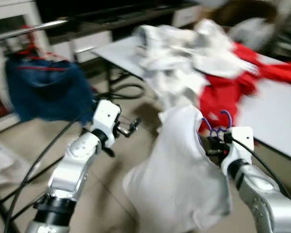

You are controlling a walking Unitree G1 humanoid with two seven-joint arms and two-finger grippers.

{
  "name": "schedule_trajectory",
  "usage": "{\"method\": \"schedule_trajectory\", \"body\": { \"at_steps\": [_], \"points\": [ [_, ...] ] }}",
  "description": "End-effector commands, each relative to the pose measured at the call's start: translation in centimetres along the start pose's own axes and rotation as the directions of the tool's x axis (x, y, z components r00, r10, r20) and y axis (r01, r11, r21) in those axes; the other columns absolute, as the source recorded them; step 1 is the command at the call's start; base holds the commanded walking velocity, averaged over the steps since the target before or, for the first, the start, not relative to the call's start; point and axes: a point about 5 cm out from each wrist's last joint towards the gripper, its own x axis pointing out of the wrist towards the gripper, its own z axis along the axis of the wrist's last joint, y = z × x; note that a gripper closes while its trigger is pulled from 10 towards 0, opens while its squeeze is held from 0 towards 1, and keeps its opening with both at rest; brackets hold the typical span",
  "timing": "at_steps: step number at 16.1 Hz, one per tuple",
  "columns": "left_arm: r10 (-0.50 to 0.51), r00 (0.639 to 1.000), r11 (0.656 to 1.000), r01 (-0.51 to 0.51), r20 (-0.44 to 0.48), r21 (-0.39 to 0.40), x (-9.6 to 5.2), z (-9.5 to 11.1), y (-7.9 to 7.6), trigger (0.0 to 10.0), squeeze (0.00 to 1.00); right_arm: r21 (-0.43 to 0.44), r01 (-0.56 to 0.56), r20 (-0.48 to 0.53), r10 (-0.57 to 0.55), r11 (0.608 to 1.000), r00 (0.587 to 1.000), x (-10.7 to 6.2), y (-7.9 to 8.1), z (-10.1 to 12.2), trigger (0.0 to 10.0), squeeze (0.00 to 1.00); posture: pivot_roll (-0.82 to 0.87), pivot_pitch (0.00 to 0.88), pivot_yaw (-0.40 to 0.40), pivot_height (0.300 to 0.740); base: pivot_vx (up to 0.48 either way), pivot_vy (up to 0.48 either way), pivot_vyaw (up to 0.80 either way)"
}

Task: Hang hanger

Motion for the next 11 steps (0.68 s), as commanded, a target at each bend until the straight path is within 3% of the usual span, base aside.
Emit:
{"method": "schedule_trajectory", "body": {
  "at_steps": [1, 5, 8, 10, 11],
  "points": [
    [0.005, 1.000, 1.000, -0.005, 0.021, -0.006, 0.15, 0.48, 0.12, 10.0, 0.00, -0.022, 0.027, 0.035, -0.026, 0.999, 0.999, -0.30, -0.58, 0.98, 10.0, 0.00, 0.04, 0.000, -0.026, 0.740, 0.000, 0.000, -0.80],
    [0.022, 1.000, 1.000, -0.022, 0.016, -0.012, 0.39, 0.25, 0.26, 10.0, 0.00, -0.025, 0.037, 0.030, -0.036, 0.999, 0.999, -0.29, -0.70, 1.05, 10.0, 0.00, 0.04, 0.000, -0.029, 0.740, 0.000, 0.463, -0.80],
    [0.032, 0.999, 0.999, -0.032, 0.016, 0.021, 0.50, 0.27, 0.33, 10.0, 0.00, -0.025, 0.042, 0.025, -0.041, 0.999, 0.999, -0.16, -0.74, 1.12, 10.0, 0.00, 0.04, 0.000, -0.033, 0.740, 0.000, -0.325, -0.80],
    [0.031, 0.999, 0.999, -0.031, 0.017, 0.020, 0.49, 0.28, 0.28, 10.0, 0.00, -0.026, 0.044, 0.024, -0.043, 0.999, 0.999, -0.15, -0.76, 1.13, 10.0, 0.00, 0.04, 0.000, -0.034, 0.740, 0.000, -0.480, -0.80],
    [0.029, 1.000, 1.000, -0.029, 0.007, 0.002, 0.49, 0.14, 0.22, 10.0, 0.00, -0.026, 0.045, 0.022, -0.044, 0.999, 0.999, -0.13, -0.77, 1.11, 10.0, 0.00, 0.04, 0.000, -0.034, 0.740, 0.000, 0.000, -0.80]
  ]
}}
